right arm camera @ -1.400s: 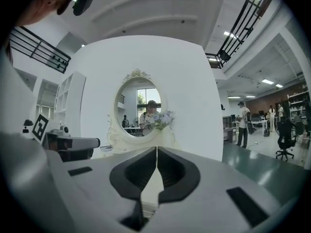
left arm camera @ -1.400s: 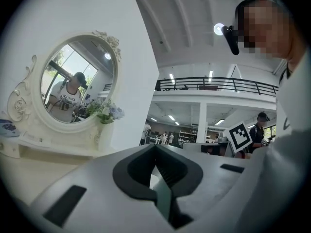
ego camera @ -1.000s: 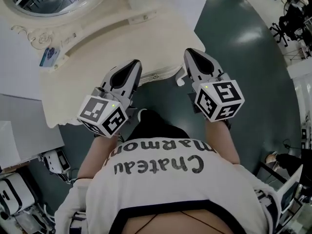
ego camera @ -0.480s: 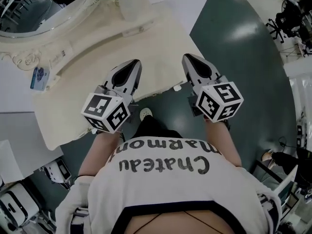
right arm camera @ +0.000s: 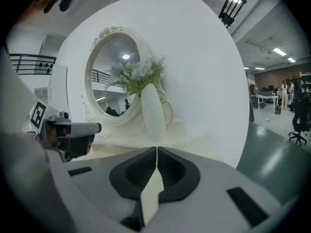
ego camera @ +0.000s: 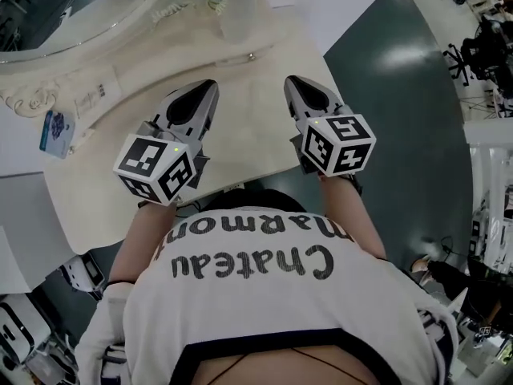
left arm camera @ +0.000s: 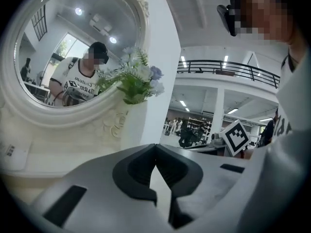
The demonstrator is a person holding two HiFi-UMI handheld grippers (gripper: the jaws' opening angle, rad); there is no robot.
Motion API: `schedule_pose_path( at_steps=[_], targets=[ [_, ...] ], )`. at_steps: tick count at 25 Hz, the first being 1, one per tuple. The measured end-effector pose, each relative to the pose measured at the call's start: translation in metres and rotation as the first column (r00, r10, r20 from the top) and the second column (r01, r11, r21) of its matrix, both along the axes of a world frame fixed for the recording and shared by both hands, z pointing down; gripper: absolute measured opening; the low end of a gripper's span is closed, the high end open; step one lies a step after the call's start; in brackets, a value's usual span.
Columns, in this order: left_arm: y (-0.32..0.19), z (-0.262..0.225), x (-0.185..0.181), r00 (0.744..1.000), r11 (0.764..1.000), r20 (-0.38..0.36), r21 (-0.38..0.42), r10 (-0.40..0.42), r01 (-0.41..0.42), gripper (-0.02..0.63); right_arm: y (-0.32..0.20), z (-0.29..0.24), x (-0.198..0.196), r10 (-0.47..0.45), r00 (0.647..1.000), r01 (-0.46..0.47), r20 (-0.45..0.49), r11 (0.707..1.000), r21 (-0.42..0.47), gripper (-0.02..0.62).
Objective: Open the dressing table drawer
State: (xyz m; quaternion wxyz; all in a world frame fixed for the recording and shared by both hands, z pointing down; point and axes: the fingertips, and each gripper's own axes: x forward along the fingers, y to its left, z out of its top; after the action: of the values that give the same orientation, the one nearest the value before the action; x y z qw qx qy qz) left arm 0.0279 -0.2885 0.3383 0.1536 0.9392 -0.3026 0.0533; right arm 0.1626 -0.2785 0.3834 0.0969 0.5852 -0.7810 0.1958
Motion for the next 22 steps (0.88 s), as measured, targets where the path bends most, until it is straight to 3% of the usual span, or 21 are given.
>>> schedule_pose_path(
  at_steps=[5, 10, 22],
  targets=[
    [-0.010, 0.004, -0.024, 0.999, 0.999, 0.014, 0.011, -0.046, 0.046, 0.023, -0.024, 0.038, -0.010, -0.046, 0.996, 0.039, -0.078, 0.995, -0.097, 0.028],
    [-0.016, 0.007, -0.056, 0.990, 0.990, -0.006, -0.019, -0.142, 0.142, 0.023, -0.043, 0.068, -0.013, -0.094, 0.984, 0.062, -0.154, 0.979, -0.196, 0.028],
    [-0.010, 0.013, -0.092, 0.937, 0.936, -0.013, -0.068, -0.348, 0.346, 0.023, -0.075, 0.114, -0.020, -0.212, 0.963, 0.148, -0.166, 0.932, -0.331, 0.029]
  ],
)
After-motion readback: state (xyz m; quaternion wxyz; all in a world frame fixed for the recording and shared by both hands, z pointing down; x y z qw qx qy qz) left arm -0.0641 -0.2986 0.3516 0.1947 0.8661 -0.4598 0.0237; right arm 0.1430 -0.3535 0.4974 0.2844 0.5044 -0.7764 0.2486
